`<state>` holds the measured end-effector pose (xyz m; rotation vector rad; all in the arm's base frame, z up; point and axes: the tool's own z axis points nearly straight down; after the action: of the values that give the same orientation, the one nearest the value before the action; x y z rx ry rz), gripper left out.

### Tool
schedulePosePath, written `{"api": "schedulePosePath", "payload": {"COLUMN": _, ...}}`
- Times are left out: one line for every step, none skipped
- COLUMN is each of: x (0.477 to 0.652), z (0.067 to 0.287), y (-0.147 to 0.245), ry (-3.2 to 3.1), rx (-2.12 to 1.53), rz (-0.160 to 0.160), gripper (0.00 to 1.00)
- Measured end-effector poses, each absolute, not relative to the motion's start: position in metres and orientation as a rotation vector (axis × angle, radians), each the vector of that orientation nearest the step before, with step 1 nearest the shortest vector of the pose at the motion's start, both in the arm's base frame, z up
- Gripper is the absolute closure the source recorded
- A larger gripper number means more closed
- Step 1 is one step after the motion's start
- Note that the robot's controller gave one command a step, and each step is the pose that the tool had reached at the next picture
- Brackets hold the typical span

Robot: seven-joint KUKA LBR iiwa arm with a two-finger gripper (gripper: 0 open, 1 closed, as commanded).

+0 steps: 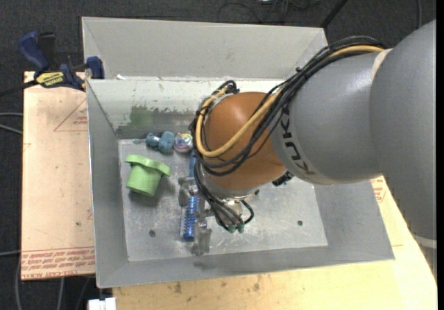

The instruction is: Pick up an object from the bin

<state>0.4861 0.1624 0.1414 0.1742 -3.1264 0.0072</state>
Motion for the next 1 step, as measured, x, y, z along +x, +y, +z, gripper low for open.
{"api": "schedulePosePath", "payload": {"x": 0.5324, "z": 0.07, "y": 0.1318, "ry": -3.088, "rx": 0.587, "rz": -0.004, "gripper": 0.0}}
